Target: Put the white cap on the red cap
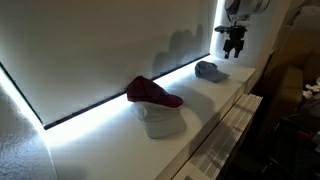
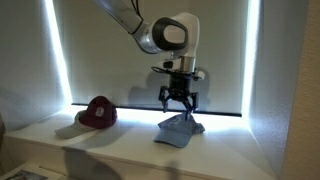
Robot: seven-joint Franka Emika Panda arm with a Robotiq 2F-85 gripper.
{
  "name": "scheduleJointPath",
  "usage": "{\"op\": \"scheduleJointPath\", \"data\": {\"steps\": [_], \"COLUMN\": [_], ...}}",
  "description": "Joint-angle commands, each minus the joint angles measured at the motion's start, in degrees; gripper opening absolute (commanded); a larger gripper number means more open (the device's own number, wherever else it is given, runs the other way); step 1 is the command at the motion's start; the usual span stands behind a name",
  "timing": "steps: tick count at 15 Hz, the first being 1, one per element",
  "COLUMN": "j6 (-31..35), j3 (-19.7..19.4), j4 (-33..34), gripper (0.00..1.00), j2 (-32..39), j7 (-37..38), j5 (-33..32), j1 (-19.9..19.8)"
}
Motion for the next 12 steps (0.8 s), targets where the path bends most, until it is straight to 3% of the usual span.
{"op": "scheduleJointPath", "data": {"steps": [1,2,3,6,8,12], "j6": [-9.6,-10.9,-6.6,-8.6,-4.0,8.3], "j3": [-2.4,-3.5,-2.2,-3.4,-1.3,-2.8], "j4": [10.0,11.2,6.5,9.6,6.4,-4.8], "gripper": [1.00,1.00,1.00,1.00,1.00,1.00], "j2": [10.2,12.1,8.3,12.2,9.5,4.2], "j7": [-1.1,-1.8,-0.7,-2.1,-6.2,-11.1], "j5": [-4.0,-5.1,-3.9,-4.5,1.8,1.6], "j1": [-5.5,-7.2,-4.7,-8.0,-11.0,-7.0]}}
